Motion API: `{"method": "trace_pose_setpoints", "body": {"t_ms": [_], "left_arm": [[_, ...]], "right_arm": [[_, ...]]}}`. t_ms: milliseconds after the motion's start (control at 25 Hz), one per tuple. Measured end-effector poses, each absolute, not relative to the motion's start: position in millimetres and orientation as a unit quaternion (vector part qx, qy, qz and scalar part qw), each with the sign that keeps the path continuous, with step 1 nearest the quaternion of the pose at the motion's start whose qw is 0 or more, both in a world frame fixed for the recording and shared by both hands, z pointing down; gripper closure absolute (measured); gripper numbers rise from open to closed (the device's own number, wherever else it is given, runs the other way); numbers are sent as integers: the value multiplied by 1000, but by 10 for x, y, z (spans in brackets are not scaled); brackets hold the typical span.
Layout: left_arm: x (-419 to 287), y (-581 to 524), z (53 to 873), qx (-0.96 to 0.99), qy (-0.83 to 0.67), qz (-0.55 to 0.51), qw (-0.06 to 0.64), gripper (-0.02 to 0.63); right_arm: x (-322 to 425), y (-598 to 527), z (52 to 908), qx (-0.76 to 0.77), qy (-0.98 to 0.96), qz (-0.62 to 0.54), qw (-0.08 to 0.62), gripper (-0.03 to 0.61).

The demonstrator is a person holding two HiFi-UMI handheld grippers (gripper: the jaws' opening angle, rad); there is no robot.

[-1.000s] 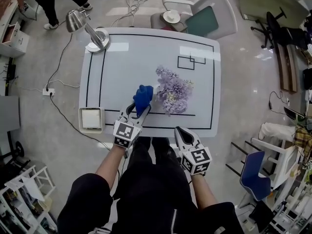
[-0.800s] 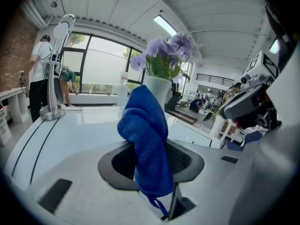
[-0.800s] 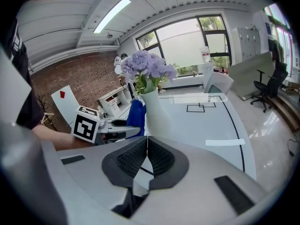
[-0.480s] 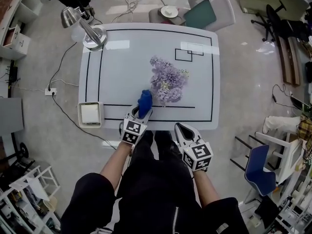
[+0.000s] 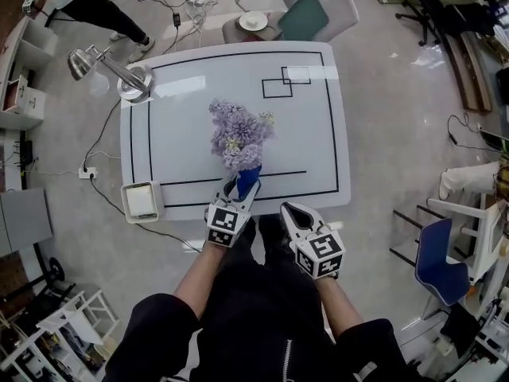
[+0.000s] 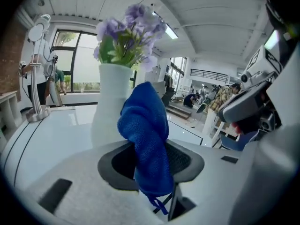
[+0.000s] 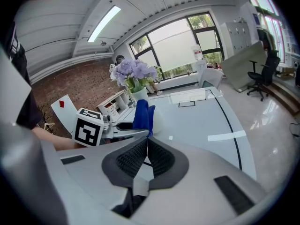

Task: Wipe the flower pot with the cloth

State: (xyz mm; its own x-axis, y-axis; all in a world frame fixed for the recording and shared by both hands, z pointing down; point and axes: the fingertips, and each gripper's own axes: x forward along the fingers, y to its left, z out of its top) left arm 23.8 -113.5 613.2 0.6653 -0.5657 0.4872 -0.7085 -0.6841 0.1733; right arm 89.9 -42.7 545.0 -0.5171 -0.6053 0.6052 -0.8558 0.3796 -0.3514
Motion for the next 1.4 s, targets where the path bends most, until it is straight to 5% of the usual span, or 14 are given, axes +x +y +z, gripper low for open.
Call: {"method": "trace_pose_setpoints", "body": {"t_ms": [360,840,1400], "left_arm": [[394,-1207,6683,844,-402,263,237,457],[901,-1684,5911,818,-515,103,235,457],[958,-1593,6560,758,-528,136,357,457]], "right_arm": [[1415,-425,5645,453,-799,344,192,568],[1668,-606,5712,416,-816,349,198,568],[1811,-866,5710,380,-840,325,210,568]]}}
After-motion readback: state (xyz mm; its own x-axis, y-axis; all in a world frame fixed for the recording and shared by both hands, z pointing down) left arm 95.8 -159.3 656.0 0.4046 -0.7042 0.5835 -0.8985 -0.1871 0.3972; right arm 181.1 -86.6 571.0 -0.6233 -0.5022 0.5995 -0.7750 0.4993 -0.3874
